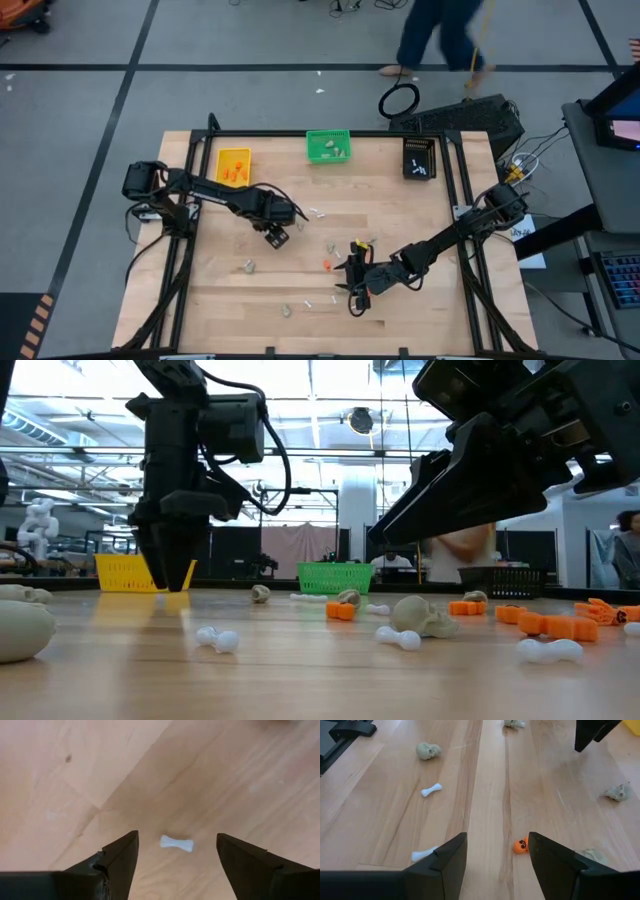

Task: Sort Halloween decoration
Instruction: Put the white bone toy into the black bin

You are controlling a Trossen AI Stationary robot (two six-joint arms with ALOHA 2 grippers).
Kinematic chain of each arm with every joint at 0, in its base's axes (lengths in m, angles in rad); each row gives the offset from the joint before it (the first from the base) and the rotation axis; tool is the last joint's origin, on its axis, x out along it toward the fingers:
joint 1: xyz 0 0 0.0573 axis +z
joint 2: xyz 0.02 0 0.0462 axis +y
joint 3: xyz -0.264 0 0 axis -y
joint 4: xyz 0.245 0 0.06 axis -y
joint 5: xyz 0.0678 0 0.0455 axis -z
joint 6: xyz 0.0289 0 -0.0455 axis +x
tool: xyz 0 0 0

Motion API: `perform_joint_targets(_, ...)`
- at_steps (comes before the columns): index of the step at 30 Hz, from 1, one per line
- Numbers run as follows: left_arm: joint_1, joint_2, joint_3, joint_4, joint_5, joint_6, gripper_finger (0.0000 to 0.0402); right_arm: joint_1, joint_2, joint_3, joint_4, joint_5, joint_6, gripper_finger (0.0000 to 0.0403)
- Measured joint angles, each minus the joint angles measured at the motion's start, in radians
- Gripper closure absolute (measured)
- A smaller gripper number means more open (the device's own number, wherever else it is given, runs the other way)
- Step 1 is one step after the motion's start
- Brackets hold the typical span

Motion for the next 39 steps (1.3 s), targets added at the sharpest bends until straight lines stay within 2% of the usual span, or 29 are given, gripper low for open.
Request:
perform_joint_targets(35,-0.038,0.006,-0.032,0.049,-0.02,0.081,0.0128,0.0,0.0,0.0,0.0,0.001,-0.002,0.0206)
perform_joint_targets(39,-0.038,0.007,-0.032,0.049,-0.021,0.084,0.0138,0.0,0.0,0.0,0.0,0.001,-0.002,0.0206)
